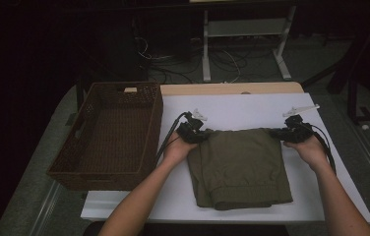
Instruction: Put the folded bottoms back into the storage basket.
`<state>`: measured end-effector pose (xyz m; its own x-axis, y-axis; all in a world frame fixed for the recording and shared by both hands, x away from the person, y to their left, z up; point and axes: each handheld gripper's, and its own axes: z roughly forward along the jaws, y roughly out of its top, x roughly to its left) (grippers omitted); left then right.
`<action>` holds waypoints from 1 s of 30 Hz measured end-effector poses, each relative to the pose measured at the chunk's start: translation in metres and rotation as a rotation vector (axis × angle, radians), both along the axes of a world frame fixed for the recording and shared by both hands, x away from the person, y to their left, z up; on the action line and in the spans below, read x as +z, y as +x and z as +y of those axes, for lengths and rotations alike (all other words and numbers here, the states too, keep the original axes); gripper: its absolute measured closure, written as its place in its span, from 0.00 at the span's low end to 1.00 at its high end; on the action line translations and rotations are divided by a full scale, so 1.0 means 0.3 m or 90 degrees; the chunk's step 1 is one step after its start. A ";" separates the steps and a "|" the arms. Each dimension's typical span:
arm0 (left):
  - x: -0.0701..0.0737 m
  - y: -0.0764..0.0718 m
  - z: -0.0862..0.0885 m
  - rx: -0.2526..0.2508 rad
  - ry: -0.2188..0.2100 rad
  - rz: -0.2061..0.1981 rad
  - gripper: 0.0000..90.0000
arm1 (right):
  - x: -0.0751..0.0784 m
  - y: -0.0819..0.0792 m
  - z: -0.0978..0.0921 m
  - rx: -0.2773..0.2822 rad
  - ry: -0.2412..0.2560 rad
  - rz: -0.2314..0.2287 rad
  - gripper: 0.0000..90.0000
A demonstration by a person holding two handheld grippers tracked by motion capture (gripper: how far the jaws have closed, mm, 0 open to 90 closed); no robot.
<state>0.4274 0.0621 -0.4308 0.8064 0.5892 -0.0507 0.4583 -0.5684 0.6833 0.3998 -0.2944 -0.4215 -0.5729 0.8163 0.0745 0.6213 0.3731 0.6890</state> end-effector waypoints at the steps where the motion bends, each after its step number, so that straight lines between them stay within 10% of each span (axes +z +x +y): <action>1: -0.005 0.002 0.001 -0.001 0.002 0.002 0.92 | -0.006 0.000 0.000 -0.002 -0.003 0.001 0.93; 8: -0.031 0.007 0.000 0.000 0.009 0.014 0.92 | -0.031 0.004 -0.007 -0.005 0.000 0.013 0.92; 19: -0.043 0.011 0.002 0.002 0.005 0.023 0.92 | 0.004 -0.018 -0.027 -0.012 0.054 -0.003 0.51; 30: -0.042 0.009 0.001 0.000 0.008 0.022 0.92 | 0.058 -0.099 -0.033 0.019 0.079 -0.013 0.45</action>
